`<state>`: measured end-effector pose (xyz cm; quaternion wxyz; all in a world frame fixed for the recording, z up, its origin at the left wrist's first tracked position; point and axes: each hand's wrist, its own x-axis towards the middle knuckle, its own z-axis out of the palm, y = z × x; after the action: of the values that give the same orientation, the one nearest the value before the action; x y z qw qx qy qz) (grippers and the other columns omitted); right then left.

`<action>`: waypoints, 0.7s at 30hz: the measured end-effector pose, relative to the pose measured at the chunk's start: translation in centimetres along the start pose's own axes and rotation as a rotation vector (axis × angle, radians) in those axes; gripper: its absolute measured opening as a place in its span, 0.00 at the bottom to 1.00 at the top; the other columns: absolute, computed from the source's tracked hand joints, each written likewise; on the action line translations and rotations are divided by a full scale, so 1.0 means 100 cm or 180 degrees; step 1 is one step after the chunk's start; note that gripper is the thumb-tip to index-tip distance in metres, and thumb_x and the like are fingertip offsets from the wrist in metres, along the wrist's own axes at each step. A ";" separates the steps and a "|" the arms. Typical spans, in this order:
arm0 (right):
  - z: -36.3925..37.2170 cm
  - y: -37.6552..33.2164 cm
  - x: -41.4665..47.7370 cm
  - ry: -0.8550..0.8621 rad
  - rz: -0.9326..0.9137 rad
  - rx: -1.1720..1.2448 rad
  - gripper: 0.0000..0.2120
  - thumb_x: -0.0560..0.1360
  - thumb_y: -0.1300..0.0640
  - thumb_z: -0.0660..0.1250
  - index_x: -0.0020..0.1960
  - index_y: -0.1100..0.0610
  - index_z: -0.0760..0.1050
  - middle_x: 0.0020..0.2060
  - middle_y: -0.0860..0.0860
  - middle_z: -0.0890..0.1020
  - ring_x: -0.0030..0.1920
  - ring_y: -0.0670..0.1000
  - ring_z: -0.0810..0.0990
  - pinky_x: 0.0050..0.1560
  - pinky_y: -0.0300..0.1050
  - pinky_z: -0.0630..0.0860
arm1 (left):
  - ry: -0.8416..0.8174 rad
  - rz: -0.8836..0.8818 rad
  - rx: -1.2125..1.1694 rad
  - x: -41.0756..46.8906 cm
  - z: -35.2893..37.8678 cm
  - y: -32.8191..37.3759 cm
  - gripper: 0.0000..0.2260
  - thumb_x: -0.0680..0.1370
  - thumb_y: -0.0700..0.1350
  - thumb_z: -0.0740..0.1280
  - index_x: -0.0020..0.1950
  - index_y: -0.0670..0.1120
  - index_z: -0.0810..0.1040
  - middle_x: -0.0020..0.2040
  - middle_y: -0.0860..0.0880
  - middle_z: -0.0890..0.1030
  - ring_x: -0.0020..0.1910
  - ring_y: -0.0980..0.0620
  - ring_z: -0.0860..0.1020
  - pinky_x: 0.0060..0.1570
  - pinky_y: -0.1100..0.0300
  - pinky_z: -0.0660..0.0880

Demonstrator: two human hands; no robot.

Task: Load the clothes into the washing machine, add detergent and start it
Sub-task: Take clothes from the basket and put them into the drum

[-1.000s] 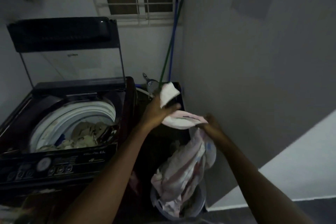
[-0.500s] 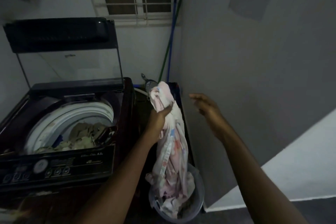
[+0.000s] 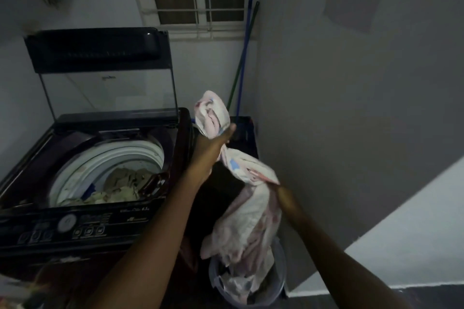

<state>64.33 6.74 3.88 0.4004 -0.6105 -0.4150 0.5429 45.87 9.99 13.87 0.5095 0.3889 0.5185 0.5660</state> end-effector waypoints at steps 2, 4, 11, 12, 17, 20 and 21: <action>-0.014 -0.024 0.004 0.0356 -0.0407 -0.0026 0.11 0.80 0.63 0.59 0.60 0.60 0.74 0.56 0.58 0.79 0.57 0.56 0.78 0.55 0.38 0.74 | -0.0159 -0.0042 0.0810 -0.003 -0.013 -0.017 0.21 0.66 0.50 0.81 0.55 0.47 0.82 0.51 0.52 0.85 0.55 0.52 0.82 0.57 0.56 0.78; -0.013 -0.060 0.002 0.0461 -0.0872 -0.0065 0.08 0.74 0.66 0.65 0.52 0.60 0.72 0.45 0.54 0.78 0.45 0.51 0.78 0.40 0.29 0.73 | -0.0426 -0.0207 0.1769 -0.013 -0.015 -0.029 0.33 0.57 0.60 0.82 0.57 0.47 0.81 0.52 0.52 0.84 0.53 0.54 0.82 0.56 0.56 0.79; 0.029 -0.147 -0.014 -0.0440 -0.1103 0.0620 0.18 0.59 0.63 0.59 0.47 0.51 0.68 0.42 0.52 0.74 0.45 0.52 0.74 0.45 0.47 0.72 | -0.0582 -0.0124 0.1291 -0.021 0.019 -0.045 0.46 0.48 0.65 0.83 0.60 0.45 0.79 0.56 0.50 0.83 0.58 0.52 0.81 0.59 0.48 0.79; 0.031 -0.150 -0.014 -0.0559 -0.1078 0.0669 0.19 0.58 0.64 0.58 0.46 0.50 0.69 0.42 0.52 0.75 0.46 0.53 0.75 0.47 0.49 0.72 | -0.0576 -0.0129 0.1189 -0.023 0.020 -0.039 0.46 0.49 0.64 0.84 0.61 0.45 0.79 0.56 0.49 0.83 0.57 0.50 0.81 0.59 0.49 0.78; 0.022 -0.158 -0.020 -0.1237 -0.1092 0.1052 0.18 0.60 0.70 0.60 0.48 0.55 0.69 0.46 0.54 0.76 0.46 0.51 0.77 0.44 0.44 0.78 | -0.0336 -0.0159 0.0906 -0.027 0.029 -0.021 0.34 0.60 0.49 0.83 0.62 0.41 0.77 0.55 0.40 0.82 0.52 0.44 0.82 0.55 0.45 0.79; -0.009 -0.160 -0.020 -0.1419 -0.1308 0.0154 0.26 0.66 0.75 0.69 0.59 0.58 0.67 0.51 0.51 0.76 0.48 0.44 0.78 0.45 0.37 0.79 | -0.0039 -0.0154 0.0547 -0.023 0.032 -0.012 0.30 0.66 0.44 0.79 0.66 0.42 0.76 0.59 0.44 0.81 0.58 0.45 0.80 0.62 0.48 0.76; -0.020 -0.156 -0.019 -0.1406 -0.1360 -0.0206 0.30 0.67 0.75 0.71 0.64 0.59 0.65 0.55 0.49 0.75 0.52 0.42 0.78 0.50 0.36 0.78 | 0.0006 -0.0080 0.0433 -0.019 0.031 -0.009 0.31 0.65 0.44 0.78 0.67 0.43 0.75 0.60 0.47 0.81 0.59 0.48 0.80 0.62 0.49 0.76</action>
<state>65.05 10.13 19.30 0.3860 -0.3891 -0.6280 0.5525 49.40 8.72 13.66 0.4885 0.4156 0.5610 0.5233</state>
